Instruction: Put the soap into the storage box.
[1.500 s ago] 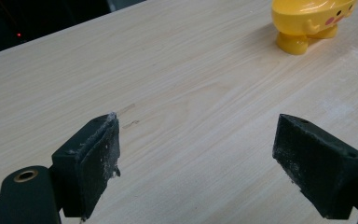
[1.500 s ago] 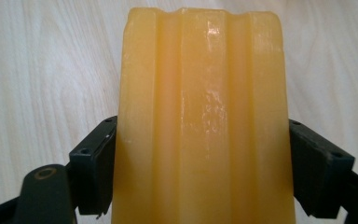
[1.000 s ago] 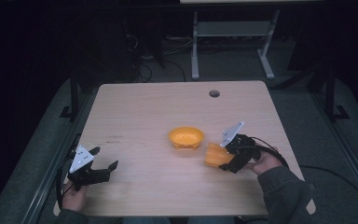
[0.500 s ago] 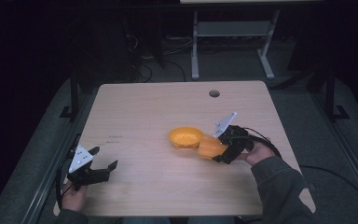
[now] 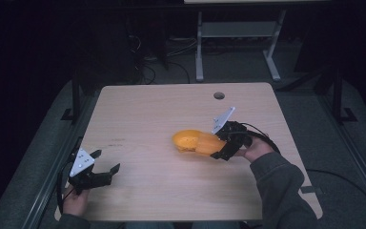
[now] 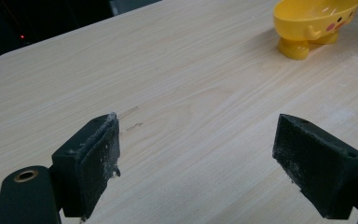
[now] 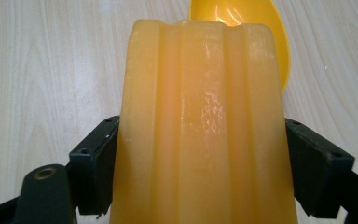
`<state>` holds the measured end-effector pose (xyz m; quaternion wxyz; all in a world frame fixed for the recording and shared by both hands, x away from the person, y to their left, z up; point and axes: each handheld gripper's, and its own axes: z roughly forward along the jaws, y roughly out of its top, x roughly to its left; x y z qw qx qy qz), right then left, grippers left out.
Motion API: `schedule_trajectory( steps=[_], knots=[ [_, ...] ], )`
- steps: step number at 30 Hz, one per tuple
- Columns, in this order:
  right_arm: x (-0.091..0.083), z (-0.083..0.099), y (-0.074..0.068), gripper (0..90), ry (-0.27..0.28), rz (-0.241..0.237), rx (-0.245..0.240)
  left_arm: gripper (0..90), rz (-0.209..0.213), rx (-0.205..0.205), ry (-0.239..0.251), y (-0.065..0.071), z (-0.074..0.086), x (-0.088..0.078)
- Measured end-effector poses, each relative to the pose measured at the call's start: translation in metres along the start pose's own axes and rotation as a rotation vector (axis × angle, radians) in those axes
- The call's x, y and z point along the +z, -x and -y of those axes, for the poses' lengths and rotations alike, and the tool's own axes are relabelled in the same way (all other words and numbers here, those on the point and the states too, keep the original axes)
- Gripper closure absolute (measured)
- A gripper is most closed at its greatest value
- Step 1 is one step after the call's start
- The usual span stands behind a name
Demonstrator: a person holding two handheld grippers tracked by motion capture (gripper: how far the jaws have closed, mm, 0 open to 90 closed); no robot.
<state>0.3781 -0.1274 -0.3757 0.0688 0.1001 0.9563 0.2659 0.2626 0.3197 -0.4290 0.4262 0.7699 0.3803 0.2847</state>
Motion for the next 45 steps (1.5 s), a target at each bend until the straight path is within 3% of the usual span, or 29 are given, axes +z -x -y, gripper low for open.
schedule_trajectory(
  steps=[27, 45],
  knots=[
    [0.018, -0.042, 0.023, 20.8, 0.043, -0.028, -0.035, 14.2, 0.004, -0.002, 0.006, 0.000, 0.000, 0.002],
    [0.049, -0.058, 0.034, 20.8, 0.055, -0.069, -0.040, 14.2, -0.003, -0.006, 0.010, -0.001, 0.000, 0.000]
  ],
)
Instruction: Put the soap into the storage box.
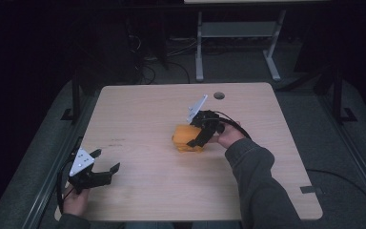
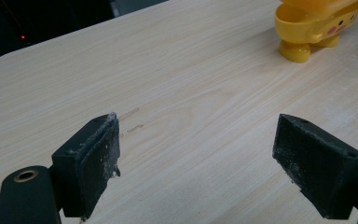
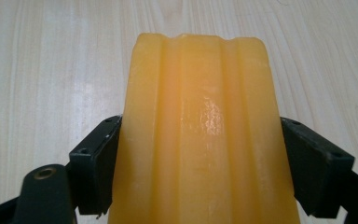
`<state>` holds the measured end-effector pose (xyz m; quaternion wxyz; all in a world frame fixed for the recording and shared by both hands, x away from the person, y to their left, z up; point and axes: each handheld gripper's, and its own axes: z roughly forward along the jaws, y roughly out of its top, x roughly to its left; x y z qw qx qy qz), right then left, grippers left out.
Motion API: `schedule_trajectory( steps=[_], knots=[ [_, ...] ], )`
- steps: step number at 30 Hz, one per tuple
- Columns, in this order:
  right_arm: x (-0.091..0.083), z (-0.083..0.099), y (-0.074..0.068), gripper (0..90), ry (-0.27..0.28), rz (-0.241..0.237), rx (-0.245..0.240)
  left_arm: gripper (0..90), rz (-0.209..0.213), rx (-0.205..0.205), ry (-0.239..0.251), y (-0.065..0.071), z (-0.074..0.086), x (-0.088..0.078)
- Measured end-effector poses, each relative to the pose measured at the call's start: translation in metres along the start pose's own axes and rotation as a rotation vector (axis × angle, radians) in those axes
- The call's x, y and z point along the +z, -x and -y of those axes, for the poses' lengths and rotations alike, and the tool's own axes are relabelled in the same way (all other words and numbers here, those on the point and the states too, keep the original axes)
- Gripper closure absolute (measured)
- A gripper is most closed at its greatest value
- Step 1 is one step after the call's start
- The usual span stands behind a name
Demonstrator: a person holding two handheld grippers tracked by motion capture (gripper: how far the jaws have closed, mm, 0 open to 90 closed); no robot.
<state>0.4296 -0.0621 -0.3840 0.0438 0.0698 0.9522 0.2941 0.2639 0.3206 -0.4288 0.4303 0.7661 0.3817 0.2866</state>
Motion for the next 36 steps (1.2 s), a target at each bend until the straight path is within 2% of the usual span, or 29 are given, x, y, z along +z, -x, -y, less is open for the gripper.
schedule_trajectory(
  steps=[19, 36],
  knots=[
    [0.011, 0.003, 0.009, 20.5, 0.018, -0.031, 0.001, 14.2, -0.001, -0.002, 0.001, -0.001, 0.000, 0.000],
    [0.015, 0.006, 0.011, 19.6, -0.001, -0.041, 0.022, 14.2, -0.002, -0.002, 0.003, 0.000, 0.000, -0.001]
  ],
)
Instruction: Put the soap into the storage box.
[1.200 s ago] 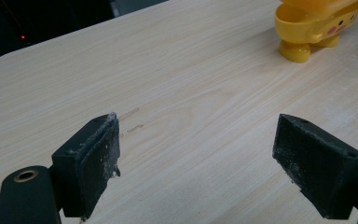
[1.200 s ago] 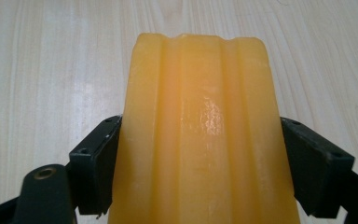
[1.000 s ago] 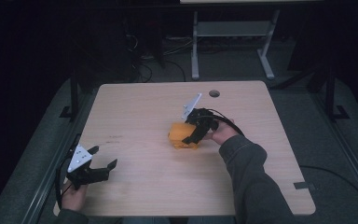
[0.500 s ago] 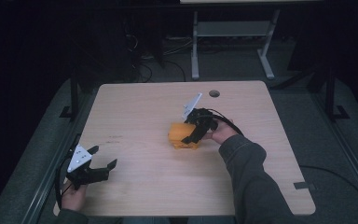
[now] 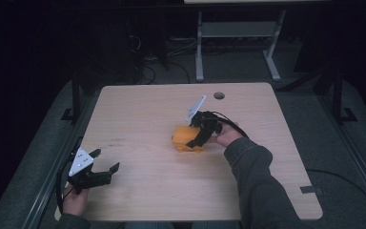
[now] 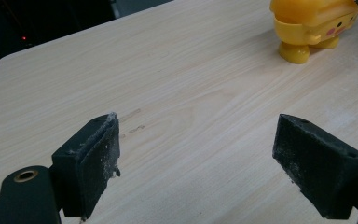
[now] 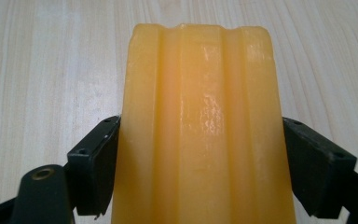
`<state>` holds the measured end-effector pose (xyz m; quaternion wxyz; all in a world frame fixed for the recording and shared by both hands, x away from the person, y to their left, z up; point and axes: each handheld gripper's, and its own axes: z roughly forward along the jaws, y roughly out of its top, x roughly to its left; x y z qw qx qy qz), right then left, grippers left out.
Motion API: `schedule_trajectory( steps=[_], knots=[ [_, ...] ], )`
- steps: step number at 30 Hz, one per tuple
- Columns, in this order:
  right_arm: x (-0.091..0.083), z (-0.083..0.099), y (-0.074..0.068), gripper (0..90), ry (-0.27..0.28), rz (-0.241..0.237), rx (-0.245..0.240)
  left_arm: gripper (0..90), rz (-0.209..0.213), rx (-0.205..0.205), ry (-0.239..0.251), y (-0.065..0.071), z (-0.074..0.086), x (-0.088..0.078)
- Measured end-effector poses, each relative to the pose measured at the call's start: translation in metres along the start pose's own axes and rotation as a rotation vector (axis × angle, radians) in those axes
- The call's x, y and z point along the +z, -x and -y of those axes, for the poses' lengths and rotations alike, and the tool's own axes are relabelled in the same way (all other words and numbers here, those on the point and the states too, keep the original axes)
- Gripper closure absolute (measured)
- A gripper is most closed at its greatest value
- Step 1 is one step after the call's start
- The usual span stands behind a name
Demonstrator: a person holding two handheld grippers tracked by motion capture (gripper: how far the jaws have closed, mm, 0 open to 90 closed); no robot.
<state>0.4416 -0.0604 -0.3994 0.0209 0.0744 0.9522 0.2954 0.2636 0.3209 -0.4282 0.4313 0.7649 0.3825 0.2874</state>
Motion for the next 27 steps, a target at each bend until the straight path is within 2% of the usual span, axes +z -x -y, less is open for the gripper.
schedule_trajectory(
  steps=[8, 10, 13, 20, 27],
  knots=[
    [-0.002, 0.001, -0.001, 17.3, -0.019, 0.015, 0.004, 14.2, 0.001, 0.005, -0.001, 0.000, 0.000, 0.000],
    [-0.005, 0.001, -0.001, 15.6, -0.011, 0.010, 0.025, 14.3, 0.001, 0.006, -0.003, 0.000, 0.000, 0.001],
    [-0.007, 0.002, -0.001, 14.6, -0.016, 0.011, 0.026, 14.2, 0.002, 0.009, -0.004, 0.000, 0.000, 0.001],
    [-0.014, 0.003, -0.002, 14.4, -0.004, 0.001, 0.044, 14.2, 0.004, 0.008, -0.006, 0.001, 0.000, 0.001],
    [-0.024, 0.005, -0.003, 14.6, 0.017, 0.016, 0.061, 14.2, 0.002, 0.009, -0.005, 0.000, 0.000, 0.001]
  ],
)
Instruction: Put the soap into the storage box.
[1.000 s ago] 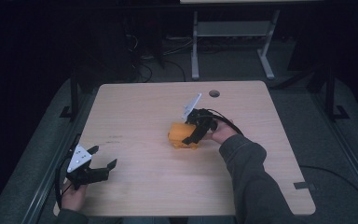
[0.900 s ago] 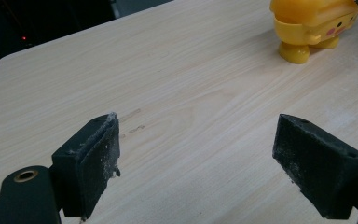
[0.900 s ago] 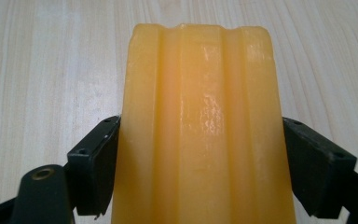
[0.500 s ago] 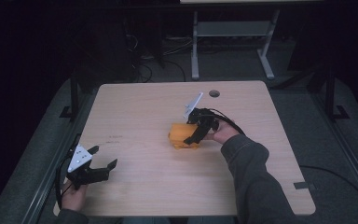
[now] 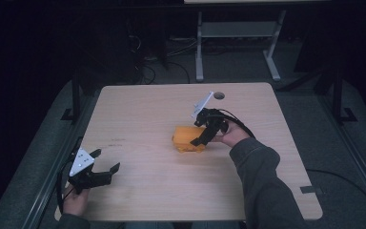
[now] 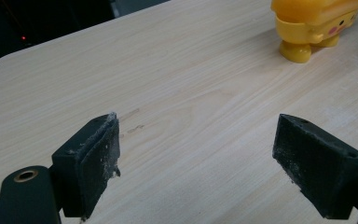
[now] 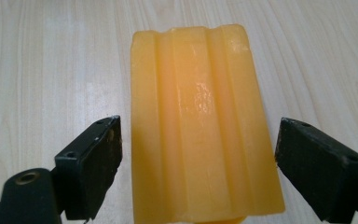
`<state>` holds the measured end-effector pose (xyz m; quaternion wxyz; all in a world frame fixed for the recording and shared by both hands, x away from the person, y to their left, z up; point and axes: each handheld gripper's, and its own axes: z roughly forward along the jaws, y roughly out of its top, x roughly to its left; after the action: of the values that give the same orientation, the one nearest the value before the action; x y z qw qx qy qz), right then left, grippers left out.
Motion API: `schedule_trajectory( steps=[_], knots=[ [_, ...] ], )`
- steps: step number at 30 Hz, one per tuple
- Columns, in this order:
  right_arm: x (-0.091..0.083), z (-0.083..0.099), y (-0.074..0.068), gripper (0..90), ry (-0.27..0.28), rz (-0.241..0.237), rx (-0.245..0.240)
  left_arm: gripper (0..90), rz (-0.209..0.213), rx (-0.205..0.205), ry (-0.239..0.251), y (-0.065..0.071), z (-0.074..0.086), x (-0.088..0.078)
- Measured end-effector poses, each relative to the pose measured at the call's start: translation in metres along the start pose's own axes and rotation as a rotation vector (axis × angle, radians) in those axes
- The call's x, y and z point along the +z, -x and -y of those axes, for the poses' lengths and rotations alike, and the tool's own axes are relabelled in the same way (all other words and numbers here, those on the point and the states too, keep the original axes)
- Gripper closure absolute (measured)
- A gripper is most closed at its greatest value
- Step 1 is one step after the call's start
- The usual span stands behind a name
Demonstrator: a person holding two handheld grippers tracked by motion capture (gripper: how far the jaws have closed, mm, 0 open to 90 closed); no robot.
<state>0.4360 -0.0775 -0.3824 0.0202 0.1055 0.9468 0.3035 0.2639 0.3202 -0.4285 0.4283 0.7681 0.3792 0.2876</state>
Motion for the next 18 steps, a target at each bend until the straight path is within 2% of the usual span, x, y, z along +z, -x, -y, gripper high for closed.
schedule_trajectory(
  steps=[18],
  knots=[
    [-0.017, 0.007, -0.003, 14.7, 0.007, 0.015, 0.033, 14.2, 0.002, -0.002, 0.000, 0.001, 0.000, 0.001]
  ],
)
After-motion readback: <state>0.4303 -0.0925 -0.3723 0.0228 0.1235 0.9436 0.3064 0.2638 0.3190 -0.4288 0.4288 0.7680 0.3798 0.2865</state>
